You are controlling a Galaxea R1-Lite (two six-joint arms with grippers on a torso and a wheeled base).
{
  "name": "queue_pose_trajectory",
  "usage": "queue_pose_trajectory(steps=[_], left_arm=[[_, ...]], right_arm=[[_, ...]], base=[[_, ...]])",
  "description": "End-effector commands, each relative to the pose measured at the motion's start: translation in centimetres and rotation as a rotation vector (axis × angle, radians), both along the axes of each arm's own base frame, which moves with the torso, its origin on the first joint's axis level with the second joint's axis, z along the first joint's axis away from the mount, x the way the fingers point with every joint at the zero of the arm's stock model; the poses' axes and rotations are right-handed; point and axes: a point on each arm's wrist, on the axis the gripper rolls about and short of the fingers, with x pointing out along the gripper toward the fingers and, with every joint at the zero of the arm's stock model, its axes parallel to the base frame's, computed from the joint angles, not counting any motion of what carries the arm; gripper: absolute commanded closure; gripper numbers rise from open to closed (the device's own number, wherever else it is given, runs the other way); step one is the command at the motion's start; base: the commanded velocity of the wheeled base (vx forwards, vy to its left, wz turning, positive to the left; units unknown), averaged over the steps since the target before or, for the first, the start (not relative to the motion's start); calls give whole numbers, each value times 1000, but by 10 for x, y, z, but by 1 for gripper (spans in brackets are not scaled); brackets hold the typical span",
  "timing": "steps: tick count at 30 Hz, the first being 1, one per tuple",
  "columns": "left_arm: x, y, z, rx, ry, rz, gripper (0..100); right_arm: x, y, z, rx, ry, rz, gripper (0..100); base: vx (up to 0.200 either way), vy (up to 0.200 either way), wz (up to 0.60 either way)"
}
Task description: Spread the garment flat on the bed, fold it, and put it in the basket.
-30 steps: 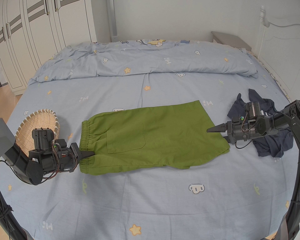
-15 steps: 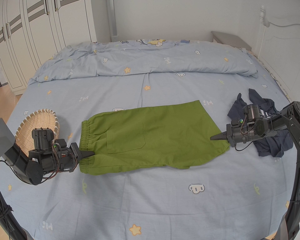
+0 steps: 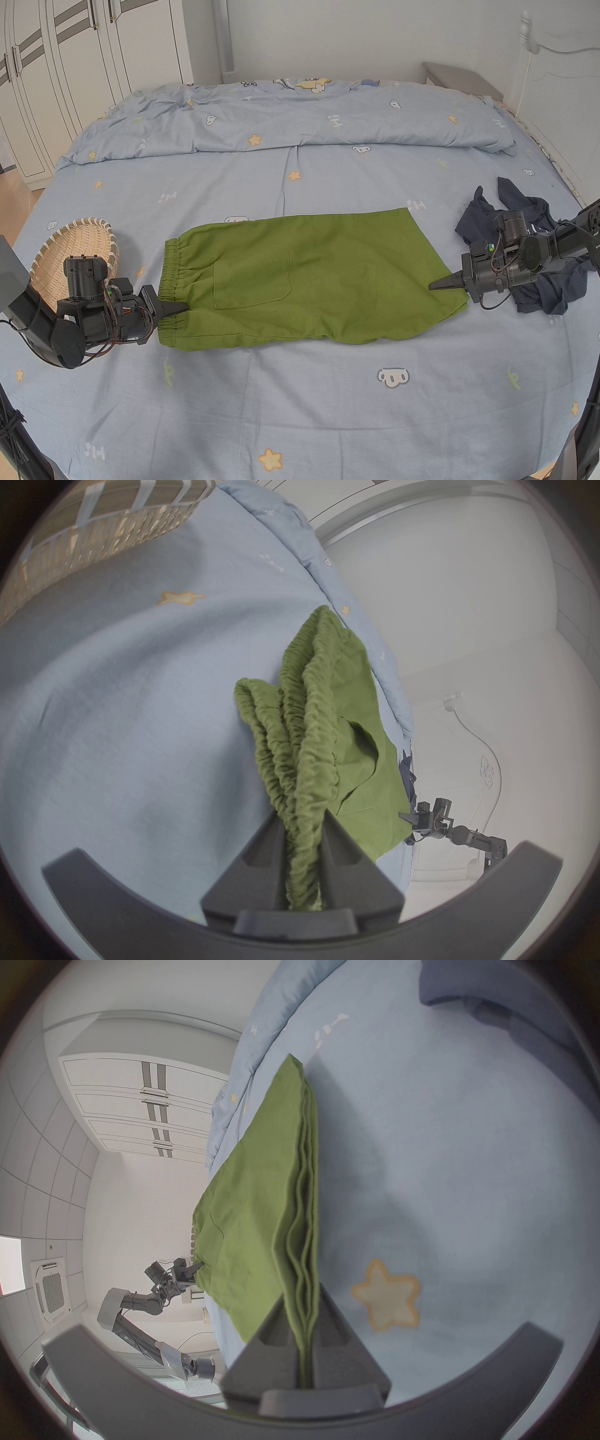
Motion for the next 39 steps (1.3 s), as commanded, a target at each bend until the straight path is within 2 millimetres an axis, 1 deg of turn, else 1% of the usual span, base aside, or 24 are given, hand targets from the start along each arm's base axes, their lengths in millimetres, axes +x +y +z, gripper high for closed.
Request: queue_pose_trajectory(steps=[1, 2, 4, 6, 7, 9, 11, 12, 14, 18, 20, 21, 22, 24, 26, 28, 31, 35, 39], left_arm=[[0, -2, 4, 1, 23, -6, 100], [-2, -2, 7, 1, 36, -9, 100], [-3, -2, 10, 8, 53, -13, 100], [-4, -2, 12, 20, 59, -23, 100], [-5, -3, 12, 21, 59, -25, 100], [-8, -8, 13, 35, 77, -58, 100], [-10, -10, 14, 41, 86, -69, 100], [-12, -15, 14, 44, 96, -87, 100], [-14, -21, 12, 46, 112, -107, 100], [-21, -31, 6, 50, 141, -143, 100], [-26, -35, 2, 56, 156, -164, 100], [-26, -35, 2, 56, 156, -164, 100], [-30, -38, 0, 62, 165, -180, 100], [-35, -38, -3, 69, 177, -187, 100], [-36, -38, -4, 70, 178, -188, 100], [-42, -42, -7, 76, 194, -207, 100], [-45, -42, -7, 78, 196, -209, 100], [-46, -41, -6, 77, 191, -207, 100], [-45, -38, -6, 76, 193, -197, 100]], right_arm=[[-33, -11, 25, -14, -36, -9, 100], [-43, -12, 25, -20, -33, -8, 100], [-58, -17, 24, -29, -27, -7, 100], [-69, -21, 23, -38, -27, -9, 100], [-70, -21, 24, -38, -28, -8, 100], [-88, -26, 20, -44, -9, -16, 100], [-97, -28, 18, -41, 4, -23, 100], [-105, -30, 16, -39, 12, -30, 100], [-114, -33, 13, -38, 14, -41, 100], [-129, -34, 6, -39, 5, -51, 100], [-140, -33, 1, -41, 4, -55, 100], [-140, -33, 1, -41, 4, -55, 100], [-148, -33, -3, -43, -2, -56, 100], [-155, -35, -6, -47, -14, -67, 100], [-156, -35, -7, -47, -12, -69, 100], [-167, -40, -8, -48, -13, -94, 100], [-174, -44, -9, -53, -11, -113, 100], [-182, -51, -10, -55, -7, -146, 100], [-186, -55, -12, -56, -2, -163, 100]], base=[[0, 0, 0], [0, 0, 0], [0, 0, 0], [0, 0, 0], [0, 0, 0], [0, 0, 0], [0, 0, 0], [0, 0, 0], [0, 0, 0], [0, 0, 0], [0, 0, 0], [0, 0, 0], [0, 0, 0], [0, 0, 0], [0, 0, 0], [0, 0, 0], [0, 0, 0], [0, 0, 0], [0, 0, 0]])
